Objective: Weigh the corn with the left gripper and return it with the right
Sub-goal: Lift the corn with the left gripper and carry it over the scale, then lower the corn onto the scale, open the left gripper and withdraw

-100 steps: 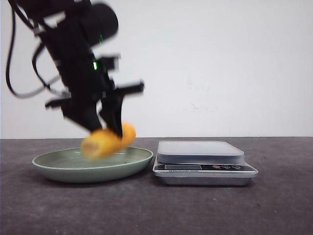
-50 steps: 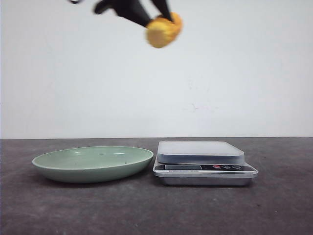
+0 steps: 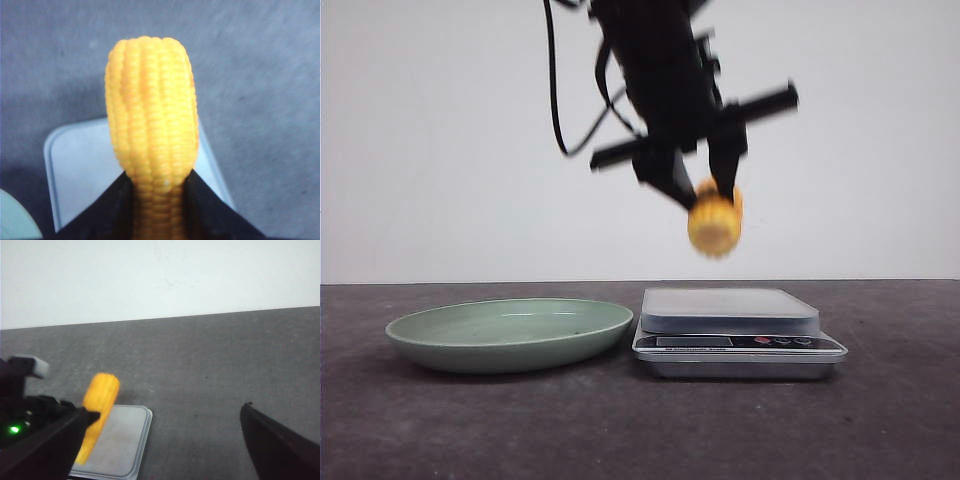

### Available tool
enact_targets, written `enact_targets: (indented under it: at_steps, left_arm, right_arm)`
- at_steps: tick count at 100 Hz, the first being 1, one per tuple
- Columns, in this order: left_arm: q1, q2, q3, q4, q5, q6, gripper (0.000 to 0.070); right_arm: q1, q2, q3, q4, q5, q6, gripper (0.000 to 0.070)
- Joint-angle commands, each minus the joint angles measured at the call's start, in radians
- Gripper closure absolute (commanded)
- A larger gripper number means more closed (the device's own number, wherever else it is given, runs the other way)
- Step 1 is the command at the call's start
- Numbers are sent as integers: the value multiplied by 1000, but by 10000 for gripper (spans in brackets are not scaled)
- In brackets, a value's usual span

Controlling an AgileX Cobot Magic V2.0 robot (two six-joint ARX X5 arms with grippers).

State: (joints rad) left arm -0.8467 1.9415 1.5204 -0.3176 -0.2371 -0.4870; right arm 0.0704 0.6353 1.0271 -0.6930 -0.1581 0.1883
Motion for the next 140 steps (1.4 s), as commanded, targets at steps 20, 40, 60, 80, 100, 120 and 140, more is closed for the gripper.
enact_targets:
  at_steps: [20,40,60,80,100,120,140]
  left_arm:
    - [-10,83,25,7,-5,5,670]
    - [-8,92,25,14,-5,15,361]
    - [-8,92,25,16,-5,29,296]
    - [-15,62,33,27,-6,73,131]
    - [1,-73,44,18,-58,200,137]
    - [147,-263,44,-125,-108,304,139]
    - [388,-476,44,-340,-90,323,138]
  right_arm:
    - [0,3,21,-2,1,14,79]
    - [0,3,21,-19,2,14,79]
    - [0,3,21,-19,2,14,79]
    - [0,3,21,-18,5,14,79]
    - [0,3,21,-18,4,13,79]
    - [0,3,21,-18,0,12,79]
    - [0,2,21,-20,-12,7,79]
